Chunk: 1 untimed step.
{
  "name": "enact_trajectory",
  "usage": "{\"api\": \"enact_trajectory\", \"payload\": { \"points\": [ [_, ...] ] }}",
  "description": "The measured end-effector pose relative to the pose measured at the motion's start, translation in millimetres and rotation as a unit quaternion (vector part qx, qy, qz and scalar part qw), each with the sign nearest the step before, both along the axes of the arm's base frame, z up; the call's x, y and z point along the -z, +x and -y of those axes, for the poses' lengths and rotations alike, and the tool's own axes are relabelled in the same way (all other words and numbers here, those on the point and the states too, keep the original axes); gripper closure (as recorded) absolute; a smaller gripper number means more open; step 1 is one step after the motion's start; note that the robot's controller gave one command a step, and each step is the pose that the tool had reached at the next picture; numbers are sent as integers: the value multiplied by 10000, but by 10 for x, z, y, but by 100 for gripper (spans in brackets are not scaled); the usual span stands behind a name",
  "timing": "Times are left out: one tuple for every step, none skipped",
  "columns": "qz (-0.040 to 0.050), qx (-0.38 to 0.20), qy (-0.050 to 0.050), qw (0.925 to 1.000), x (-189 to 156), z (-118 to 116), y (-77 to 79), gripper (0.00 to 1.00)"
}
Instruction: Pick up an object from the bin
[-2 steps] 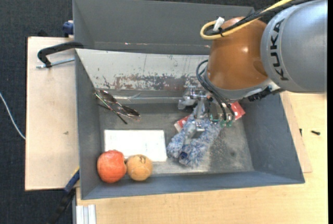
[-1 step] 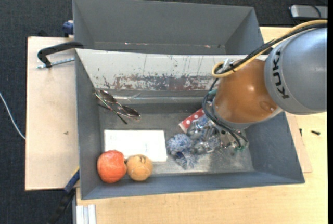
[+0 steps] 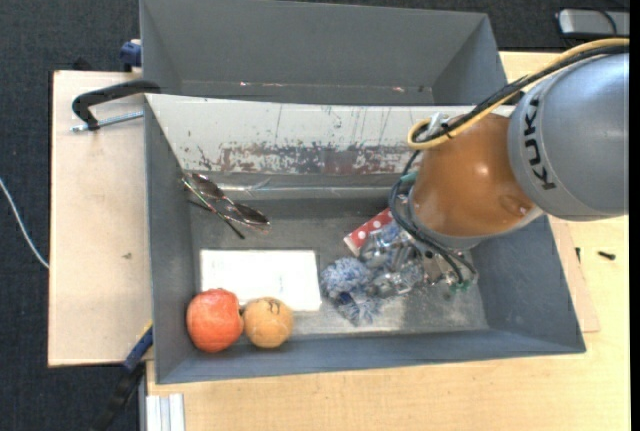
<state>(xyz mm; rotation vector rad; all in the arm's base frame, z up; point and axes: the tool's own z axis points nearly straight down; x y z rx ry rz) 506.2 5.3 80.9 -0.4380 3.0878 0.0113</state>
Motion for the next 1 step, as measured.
{"api": "enact_trajectory", "payload": {
  "points": [
    [-82,-294,-49,9995,-1280,-108,-40,100]
  ]
}}
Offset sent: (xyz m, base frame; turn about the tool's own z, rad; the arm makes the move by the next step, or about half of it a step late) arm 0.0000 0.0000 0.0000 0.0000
